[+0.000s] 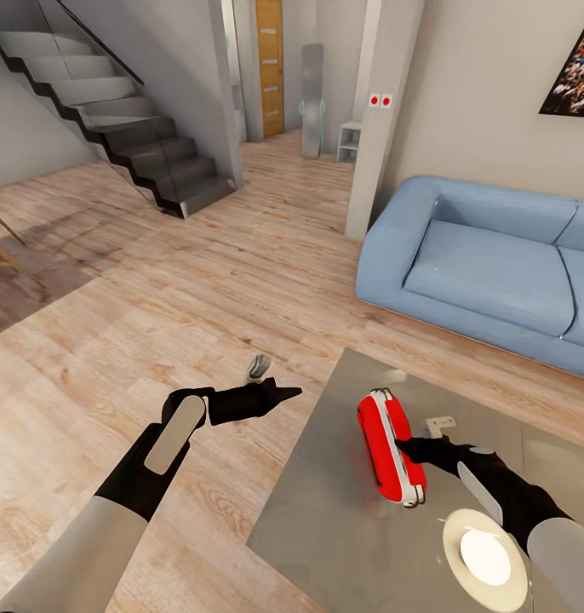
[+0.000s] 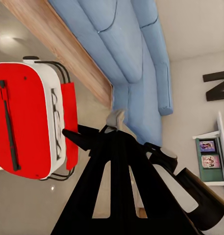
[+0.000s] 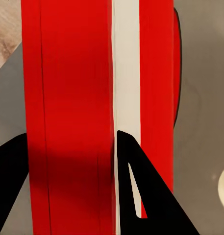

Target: Turn on the radio receiver that's on the table in the living room.

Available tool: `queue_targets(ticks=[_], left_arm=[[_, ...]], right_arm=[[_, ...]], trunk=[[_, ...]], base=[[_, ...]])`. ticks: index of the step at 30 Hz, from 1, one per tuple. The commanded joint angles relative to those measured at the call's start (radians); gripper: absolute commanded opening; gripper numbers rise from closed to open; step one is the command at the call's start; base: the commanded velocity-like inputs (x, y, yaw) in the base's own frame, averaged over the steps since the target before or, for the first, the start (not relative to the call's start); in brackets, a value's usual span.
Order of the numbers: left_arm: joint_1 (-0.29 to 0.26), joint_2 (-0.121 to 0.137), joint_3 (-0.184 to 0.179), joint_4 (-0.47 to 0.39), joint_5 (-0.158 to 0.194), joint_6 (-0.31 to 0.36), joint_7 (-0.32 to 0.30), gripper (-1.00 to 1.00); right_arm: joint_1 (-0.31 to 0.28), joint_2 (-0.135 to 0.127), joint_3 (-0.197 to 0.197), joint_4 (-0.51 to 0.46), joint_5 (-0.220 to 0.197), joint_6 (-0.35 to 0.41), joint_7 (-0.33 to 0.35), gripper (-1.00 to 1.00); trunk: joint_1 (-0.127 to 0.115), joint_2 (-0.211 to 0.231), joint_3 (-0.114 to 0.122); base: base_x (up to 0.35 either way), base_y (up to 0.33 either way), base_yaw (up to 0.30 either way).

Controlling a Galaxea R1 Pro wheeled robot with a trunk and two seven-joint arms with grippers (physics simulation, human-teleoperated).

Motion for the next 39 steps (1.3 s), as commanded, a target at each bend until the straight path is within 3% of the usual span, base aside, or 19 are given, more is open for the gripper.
queue_targets(ticks=[1,22,28,39], left_arm=[[-0.001,0.000,0.000,0.001,0.000,0.000,0.000,-1.00],[-0.001,0.000,0.000,-0.001,0.000,0.000,-0.003,-1.00],[0.000,0.000,0.000,-0.001,0.000,0.000,-0.003,-1.00],[-0.001,0.001,0.000,-0.001,0.000,0.000,-0.003,-1.00]], right_arm=[[0.003,0.005,-0.005,0.018,-0.009,0.000,0.007,-1.00],[0.002,0.026,-0.005,0.019,-0.002,-0.005,-0.020,-1.00],[0.002,0.054,0.004,0.017,0.000,-0.002,-0.055,-1.00],[0.003,0.057,0.007,0.017,0.000,-0.001,-0.058,-1.00]], trunk=[[0.001,0.000,0.000],[0.001,0.000,0.000],[0.001,0.000,0.000],[0.001,0.000,0.000]], base=[[0.000,0.000,0.000],[0.000,0.000,0.000],[0.000,0.000,0.000],[0.000,0.000,0.000]])
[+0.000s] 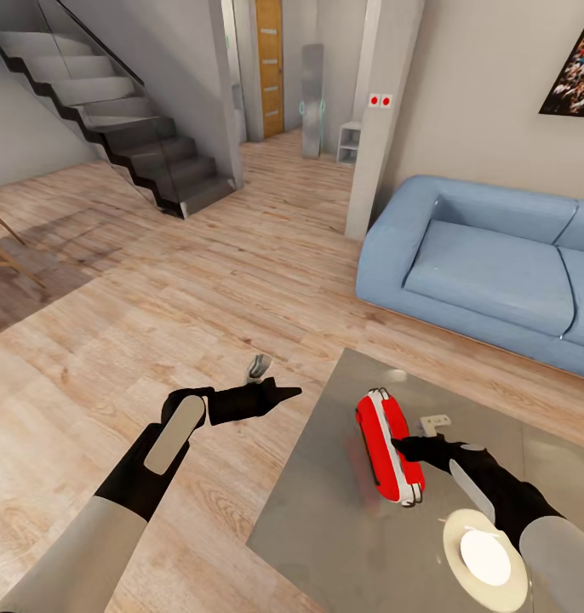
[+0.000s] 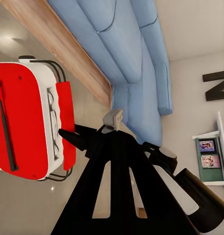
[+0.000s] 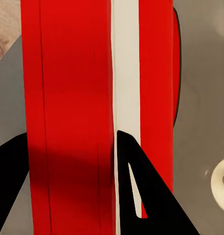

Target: Turn on the radio receiver that's on the table in the living room.

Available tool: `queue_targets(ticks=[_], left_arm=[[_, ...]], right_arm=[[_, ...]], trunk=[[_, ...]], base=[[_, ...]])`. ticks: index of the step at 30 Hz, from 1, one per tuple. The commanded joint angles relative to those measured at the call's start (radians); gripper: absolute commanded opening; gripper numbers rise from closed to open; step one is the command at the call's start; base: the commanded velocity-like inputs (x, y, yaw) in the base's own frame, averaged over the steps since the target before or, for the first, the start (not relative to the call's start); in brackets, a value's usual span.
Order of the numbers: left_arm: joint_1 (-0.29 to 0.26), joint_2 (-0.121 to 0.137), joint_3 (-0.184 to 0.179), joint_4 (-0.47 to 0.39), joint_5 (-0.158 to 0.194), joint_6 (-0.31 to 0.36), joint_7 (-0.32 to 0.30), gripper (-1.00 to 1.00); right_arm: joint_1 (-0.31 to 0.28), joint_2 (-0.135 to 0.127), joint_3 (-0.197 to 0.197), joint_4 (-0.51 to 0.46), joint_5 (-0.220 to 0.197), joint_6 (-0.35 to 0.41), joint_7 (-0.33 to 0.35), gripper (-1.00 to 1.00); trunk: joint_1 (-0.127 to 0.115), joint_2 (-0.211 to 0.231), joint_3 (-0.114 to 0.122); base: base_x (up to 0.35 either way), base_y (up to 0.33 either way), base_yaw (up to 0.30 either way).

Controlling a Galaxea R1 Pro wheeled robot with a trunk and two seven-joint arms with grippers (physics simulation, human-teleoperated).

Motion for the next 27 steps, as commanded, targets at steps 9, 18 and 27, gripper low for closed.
queue_targets(ticks=[9,18,27], left_arm=[[0.000,0.000,0.000,0.001,0.000,0.000,0.000,-1.00],[0.000,0.000,0.000,-0.001,0.000,0.000,0.000,-1.00],[0.000,0.000,0.000,-0.001,0.000,0.000,0.000,-1.00]], right_arm=[[0.002,0.038,-0.005,0.047,-0.004,-0.041,0.009,1.00],[0.002,0.038,-0.005,0.047,-0.003,-0.041,0.012,1.00],[0.002,0.038,-0.005,0.046,-0.003,-0.040,0.014,1.00]], trunk=[[0.001,0.000,0.000],[0.001,0.000,0.000],[0.001,0.000,0.000]], base=[[0.000,0.000,0.000],[0.000,0.000,0.000],[0.000,0.000,0.000]])
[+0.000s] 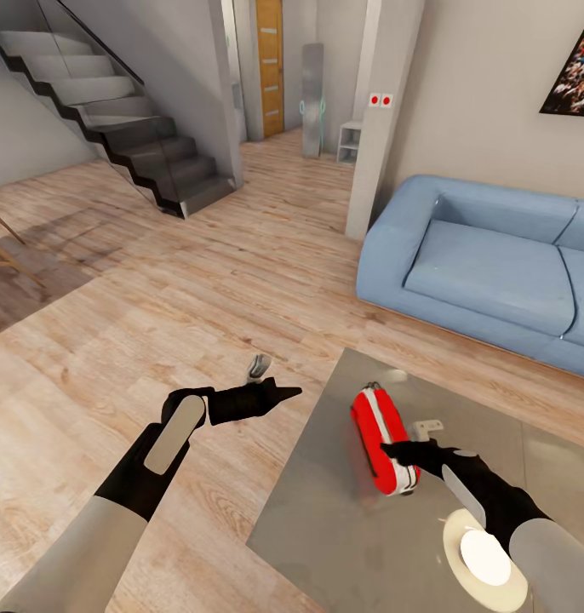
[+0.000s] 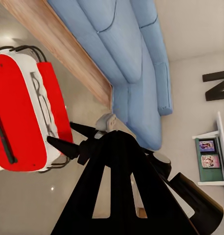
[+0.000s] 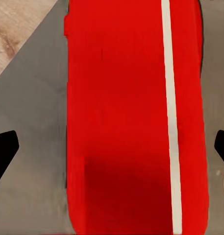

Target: Turn on the radio receiver that's on the table in the living room.

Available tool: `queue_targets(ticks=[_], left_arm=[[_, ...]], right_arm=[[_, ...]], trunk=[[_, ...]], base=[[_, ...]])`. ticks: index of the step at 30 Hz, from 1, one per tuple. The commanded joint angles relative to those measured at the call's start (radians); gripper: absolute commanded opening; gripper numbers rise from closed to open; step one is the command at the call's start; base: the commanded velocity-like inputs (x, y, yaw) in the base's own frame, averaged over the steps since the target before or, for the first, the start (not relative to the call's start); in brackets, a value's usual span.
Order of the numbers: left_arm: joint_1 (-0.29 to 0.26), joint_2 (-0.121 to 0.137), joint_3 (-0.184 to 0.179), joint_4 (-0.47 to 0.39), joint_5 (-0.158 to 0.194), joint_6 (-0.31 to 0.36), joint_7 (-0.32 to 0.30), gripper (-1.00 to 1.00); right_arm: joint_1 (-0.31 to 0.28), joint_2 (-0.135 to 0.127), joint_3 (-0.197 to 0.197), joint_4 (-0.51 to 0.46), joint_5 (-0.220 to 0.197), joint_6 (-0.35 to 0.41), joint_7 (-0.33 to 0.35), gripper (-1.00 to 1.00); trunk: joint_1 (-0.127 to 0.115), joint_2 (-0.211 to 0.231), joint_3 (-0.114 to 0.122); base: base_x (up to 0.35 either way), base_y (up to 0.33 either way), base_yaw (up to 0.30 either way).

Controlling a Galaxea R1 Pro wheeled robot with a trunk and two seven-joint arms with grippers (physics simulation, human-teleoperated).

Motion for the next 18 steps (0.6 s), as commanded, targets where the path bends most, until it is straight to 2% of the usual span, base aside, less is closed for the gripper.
queue_targets(ticks=[1,13,16,18], left_arm=[[0.000,0.000,0.000,0.000,0.000,0.000,0.000,-1.00],[0.000,0.000,0.000,0.000,0.000,0.000,0.000,-1.00],[0.001,0.000,0.000,0.000,0.000,0.000,0.000,-1.00],[0.000,0.000,0.000,-0.001,0.000,0.000,-0.001,-1.00]], right_arm=[[0.000,0.000,0.000,0.000,0.000,0.000,0.000,1.00],[0.000,-0.004,0.002,-0.018,0.001,0.003,0.012,1.00],[0.001,-0.014,0.003,-0.129,0.002,0.021,0.011,1.00],[0.001,-0.026,0.002,-0.265,0.003,0.104,0.011,1.00]], trunk=[[0.000,0.000,0.000],[0.000,0.000,0.000],[0.000,0.000,0.000],[0.000,0.000,0.000]], base=[[0.000,0.000,0.000],[0.000,0.000,0.000],[0.000,0.000,0.000],[0.000,0.000,0.000]])
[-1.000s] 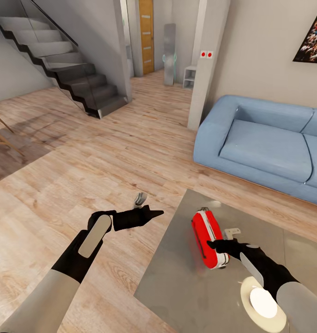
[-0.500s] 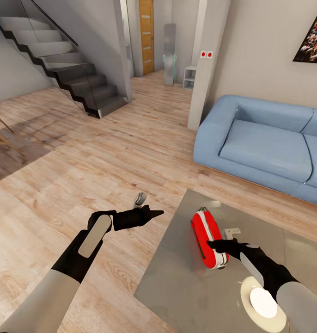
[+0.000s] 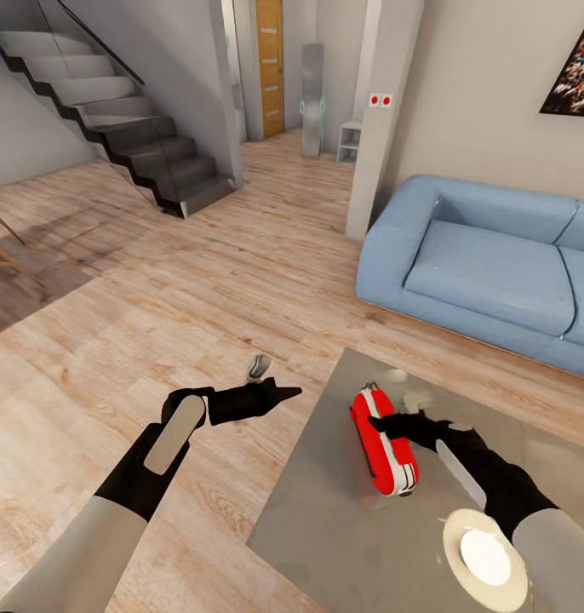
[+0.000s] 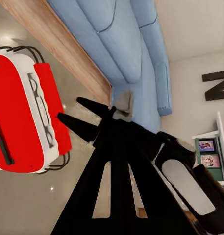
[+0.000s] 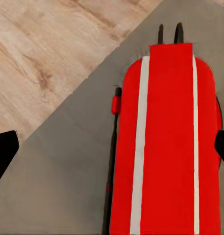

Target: Turn on the radio receiver that's on the table in the living room.

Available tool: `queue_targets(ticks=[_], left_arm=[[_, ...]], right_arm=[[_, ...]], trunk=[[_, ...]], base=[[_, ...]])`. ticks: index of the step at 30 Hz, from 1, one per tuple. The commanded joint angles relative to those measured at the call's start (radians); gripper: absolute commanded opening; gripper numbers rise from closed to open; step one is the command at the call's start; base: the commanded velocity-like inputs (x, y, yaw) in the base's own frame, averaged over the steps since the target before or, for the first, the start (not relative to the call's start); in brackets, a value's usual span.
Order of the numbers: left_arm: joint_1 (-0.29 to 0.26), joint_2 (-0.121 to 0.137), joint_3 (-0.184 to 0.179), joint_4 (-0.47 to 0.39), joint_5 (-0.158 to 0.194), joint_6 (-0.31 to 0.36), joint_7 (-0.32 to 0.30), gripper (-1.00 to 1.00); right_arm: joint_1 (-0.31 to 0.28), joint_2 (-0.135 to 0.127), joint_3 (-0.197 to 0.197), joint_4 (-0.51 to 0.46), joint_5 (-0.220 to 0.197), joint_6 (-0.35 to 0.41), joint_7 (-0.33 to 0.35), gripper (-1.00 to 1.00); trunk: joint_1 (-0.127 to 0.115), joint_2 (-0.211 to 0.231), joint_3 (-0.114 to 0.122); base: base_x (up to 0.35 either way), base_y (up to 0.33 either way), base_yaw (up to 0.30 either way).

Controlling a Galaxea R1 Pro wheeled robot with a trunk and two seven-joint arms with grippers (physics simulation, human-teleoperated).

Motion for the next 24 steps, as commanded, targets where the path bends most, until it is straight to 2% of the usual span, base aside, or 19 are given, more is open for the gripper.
queue_targets(ticks=[1,2,4,8,10,13,17,19,24], left_arm=[[0.000,0.000,0.000,0.000,0.000,0.000,0.000,-1.00],[0.000,0.000,0.000,-0.001,0.000,0.001,0.000,-1.00],[0.000,0.000,0.000,-0.001,0.000,0.000,0.000,-1.00],[0.000,0.000,0.000,-0.001,0.000,0.000,-0.008,-1.00],[0.000,0.000,0.000,-0.001,0.000,0.000,-0.022,-1.00],[0.000,0.000,0.000,0.000,-0.001,0.000,-0.028,-1.00],[0.000,0.000,0.000,0.006,-0.002,0.000,-0.029,-1.00],[0.000,0.000,0.000,0.007,-0.002,0.000,-0.029,-1.00],[0.000,0.000,-0.001,0.000,-0.009,0.001,-0.028,-1.00]], right_arm=[[0.000,-0.011,-0.001,-0.041,0.001,0.035,0.000,1.00],[0.002,-0.027,-0.001,-0.088,-0.003,0.073,0.000,1.00],[0.007,-0.052,-0.002,-0.147,-0.009,0.103,0.000,1.00],[0.004,-0.140,-0.002,-0.346,-0.017,0.172,0.007,1.00],[0.015,-0.184,-0.003,-0.487,-0.018,0.254,0.009,1.00],[0.035,-0.201,-0.004,-0.534,-0.033,0.298,0.010,1.00],[0.041,-0.217,-0.004,-0.544,-0.097,0.309,0.011,1.00],[0.041,-0.230,-0.004,-0.539,-0.110,0.310,0.011,1.00],[0.042,-0.237,-0.003,-0.504,-0.116,0.308,0.011,1.00]], trunk=[[0.000,0.000,0.000],[0.000,0.000,0.000],[0.000,0.000,0.000],[0.000,0.000,0.000],[0.000,0.000,0.000],[0.000,0.000,0.000],[0.000,0.000,0.000],[0.000,0.000,0.000],[0.000,0.000,0.000]], base=[[0.000,0.000,0.000],[0.000,0.000,0.000],[0.000,0.000,0.000],[0.000,0.000,0.000],[0.000,0.000,0.000],[0.000,0.000,0.000],[0.000,0.000,0.000],[0.000,0.000,0.000],[-0.076,0.000,0.000]])
